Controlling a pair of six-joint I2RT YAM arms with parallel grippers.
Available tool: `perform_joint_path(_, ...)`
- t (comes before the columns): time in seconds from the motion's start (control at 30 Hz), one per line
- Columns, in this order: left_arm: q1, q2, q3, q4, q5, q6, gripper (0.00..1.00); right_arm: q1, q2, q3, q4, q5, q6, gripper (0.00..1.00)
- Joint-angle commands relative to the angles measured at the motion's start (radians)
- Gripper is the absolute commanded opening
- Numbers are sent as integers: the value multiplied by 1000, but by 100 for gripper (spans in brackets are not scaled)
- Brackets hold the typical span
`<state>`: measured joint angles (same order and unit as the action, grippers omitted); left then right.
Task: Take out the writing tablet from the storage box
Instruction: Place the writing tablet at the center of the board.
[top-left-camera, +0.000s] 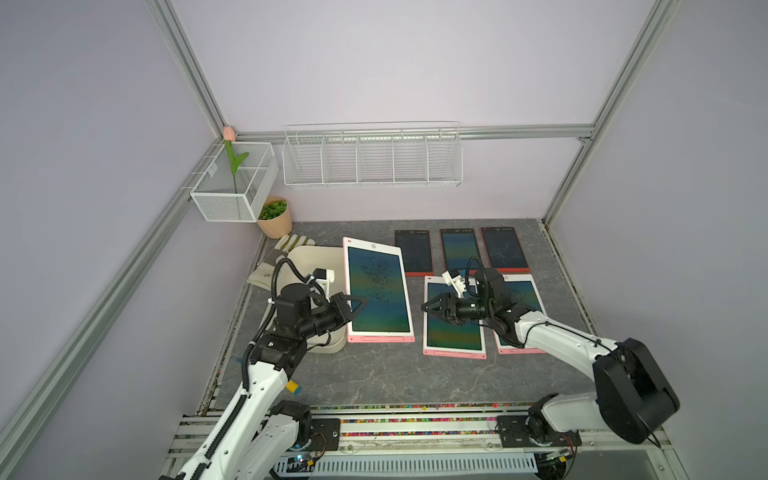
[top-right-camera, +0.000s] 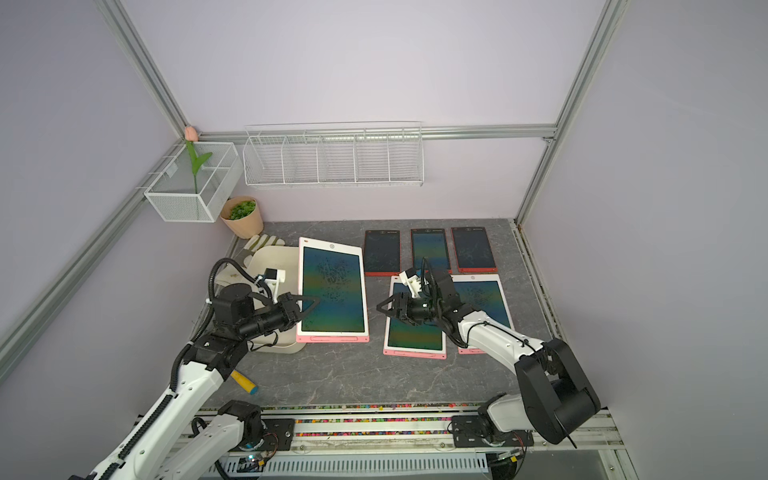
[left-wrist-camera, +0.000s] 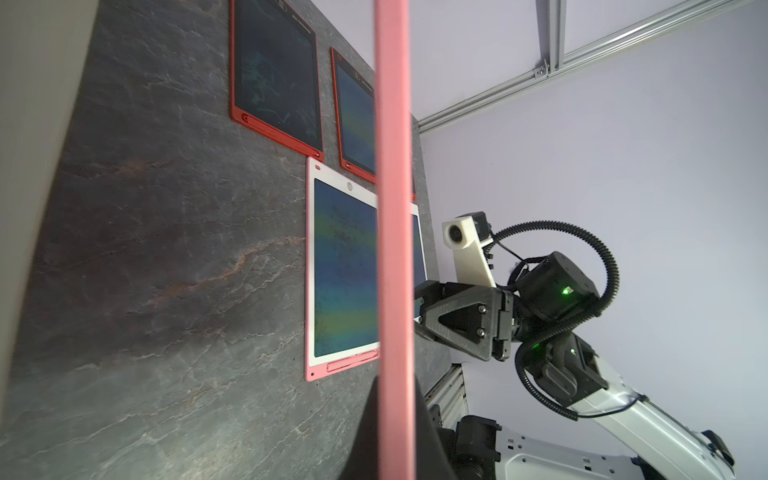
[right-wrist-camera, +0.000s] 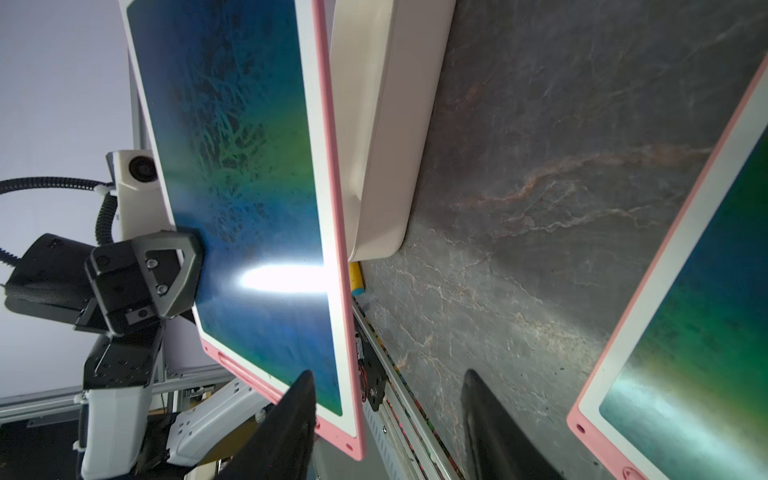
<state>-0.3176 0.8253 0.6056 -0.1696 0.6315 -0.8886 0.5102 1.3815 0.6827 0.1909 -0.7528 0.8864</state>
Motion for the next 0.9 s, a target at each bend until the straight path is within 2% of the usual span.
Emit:
perform_joint_path(0.0,-44,2,-18,153,-61,-73,0,-8,-42,-70,97,-90,44,57)
perform_joint_path(0.3,-128,25,-77,232,-93,-120,1,-20,-156,-144,59,-85,26,58)
perform_joint_path(0.4,-145,34,-85,229,-93,-124,0,-21,-146,-144,61,-87,26,58)
perform_joint_path(0.53,-147,46,-121,324,-50,-183,0,-20,-125,-131,48,-80,14,57)
perform_joint_path(0.87,-153,61,-140,432,-16,-252,0,-19,-91,-105,42,-83,6,57)
